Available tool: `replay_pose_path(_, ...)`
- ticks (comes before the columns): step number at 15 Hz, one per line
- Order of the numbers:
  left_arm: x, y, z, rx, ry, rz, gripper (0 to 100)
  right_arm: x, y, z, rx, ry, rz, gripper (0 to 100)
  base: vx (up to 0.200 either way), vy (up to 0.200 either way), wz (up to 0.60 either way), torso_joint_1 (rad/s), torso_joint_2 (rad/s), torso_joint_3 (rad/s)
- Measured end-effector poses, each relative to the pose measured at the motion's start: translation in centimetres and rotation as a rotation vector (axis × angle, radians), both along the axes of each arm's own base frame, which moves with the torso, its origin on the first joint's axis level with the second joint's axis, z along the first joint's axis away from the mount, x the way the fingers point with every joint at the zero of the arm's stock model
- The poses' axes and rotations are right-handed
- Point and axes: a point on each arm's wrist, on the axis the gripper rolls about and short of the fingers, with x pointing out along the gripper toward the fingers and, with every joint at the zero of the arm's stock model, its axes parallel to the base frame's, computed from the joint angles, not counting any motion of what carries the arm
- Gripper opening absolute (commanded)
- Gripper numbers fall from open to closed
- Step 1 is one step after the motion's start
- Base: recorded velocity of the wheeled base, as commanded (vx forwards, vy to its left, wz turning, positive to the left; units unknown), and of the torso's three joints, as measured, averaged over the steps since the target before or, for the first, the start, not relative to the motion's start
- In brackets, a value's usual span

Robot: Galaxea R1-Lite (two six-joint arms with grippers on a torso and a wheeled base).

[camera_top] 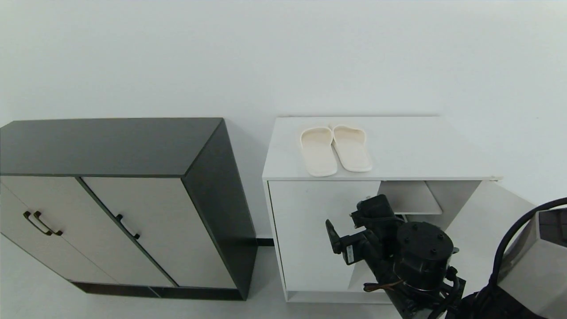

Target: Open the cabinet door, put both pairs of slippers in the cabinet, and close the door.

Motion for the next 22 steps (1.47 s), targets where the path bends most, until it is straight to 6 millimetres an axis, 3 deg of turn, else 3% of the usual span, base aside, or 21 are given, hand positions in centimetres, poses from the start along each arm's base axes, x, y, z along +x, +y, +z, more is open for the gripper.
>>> replay_pose_path(2,0.0,0.0,0.0,0.004,0.000,0.000,0,0.1,0.1,0.1,-0.032,0.014,-0.005,100,0.000,0.000,0.00,0.000,0.00,0.000)
replay_pose_path(5,0.0,0.0,0.0,0.000,0.000,0.007,0,0.2,0.1,0.5,-0.143,0.165,-0.013,100,0.000,0.000,0.00,0.000,0.00,0.000)
replay_pose_path(7,0.0,0.0,0.0,0.001,0.000,0.007,0,0.4,0.3,3.0,-0.103,0.240,-0.043,100,0.000,0.000,0.00,0.000,0.00,0.000)
replay_pose_path(10,0.0,0.0,0.0,-0.001,0.000,0.006,0,0.5,0.4,8.5,0.071,0.236,-0.163,100,0.000,0.000,0.00,0.000,0.00,0.000)
replay_pose_path(13,0.0,0.0,0.0,-0.001,0.000,0.006,0,0.7,0.1,10.8,0.164,0.172,-0.166,100,0.133,0.000,0.00,0.002,0.00,0.000)
replay_pose_path(22,0.0,0.0,0.0,0.000,0.000,0.001,0,1.7,1.0,8.7,0.182,0.123,-0.121,100,0.200,0.000,0.00,0.004,0.00,0.002)
